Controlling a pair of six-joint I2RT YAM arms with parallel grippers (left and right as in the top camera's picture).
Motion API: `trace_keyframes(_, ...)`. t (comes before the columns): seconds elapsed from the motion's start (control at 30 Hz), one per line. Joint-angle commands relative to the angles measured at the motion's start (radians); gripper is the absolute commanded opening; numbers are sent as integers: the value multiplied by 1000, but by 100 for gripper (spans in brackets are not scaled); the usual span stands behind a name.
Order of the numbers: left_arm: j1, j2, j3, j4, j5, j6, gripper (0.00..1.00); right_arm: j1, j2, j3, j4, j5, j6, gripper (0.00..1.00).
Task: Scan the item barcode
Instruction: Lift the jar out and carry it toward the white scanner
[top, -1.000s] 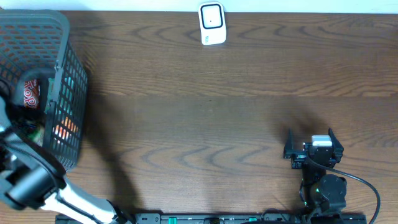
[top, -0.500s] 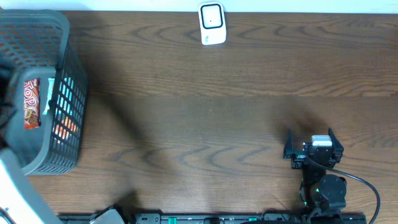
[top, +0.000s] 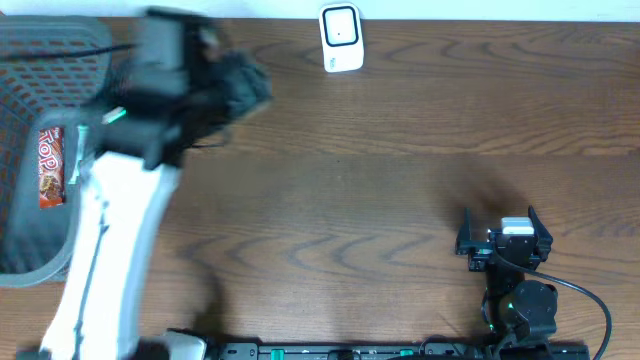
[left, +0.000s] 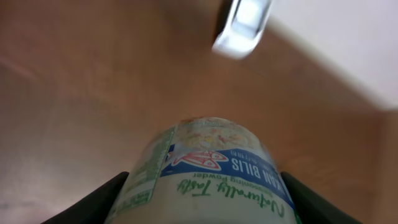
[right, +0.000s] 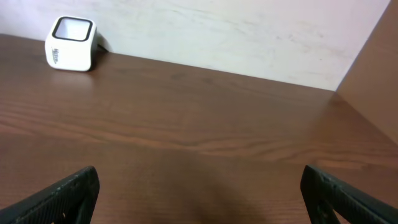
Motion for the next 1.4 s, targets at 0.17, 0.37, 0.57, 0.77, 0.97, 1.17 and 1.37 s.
trace_keyframes(0.17, -139, 340, -13, -77, -69, -31, 66, 9, -7, -4, 2, -2, -11, 99)
trace_keyframes(0.37, -145, 494, -13, -61, -69, -32, 66, 9, -7, -4, 2, -2, -11, 99)
trace_keyframes(0.57, -146, 595, -14, -36, -69, -60, 66, 9, -7, -4, 2, -2, -11, 99)
trace_keyframes(0.77, -148, 648, -14, 27, -69, -60, 67, 9, -7, -4, 2, -2, -11, 99)
trace_keyframes(0.97, -150, 650, -14, 53, -69, 412, 71, 9, -7, -4, 2, -2, -11, 99)
trace_keyframes(1.17, -150, 650, -16, 47, -69, 733, 71, 9, -7, -4, 2, -2, -10, 99)
trace_keyframes(1.37, -149, 656, -19, 69, -70, 858, 72, 9, -7, -4, 2, -2, -11, 99)
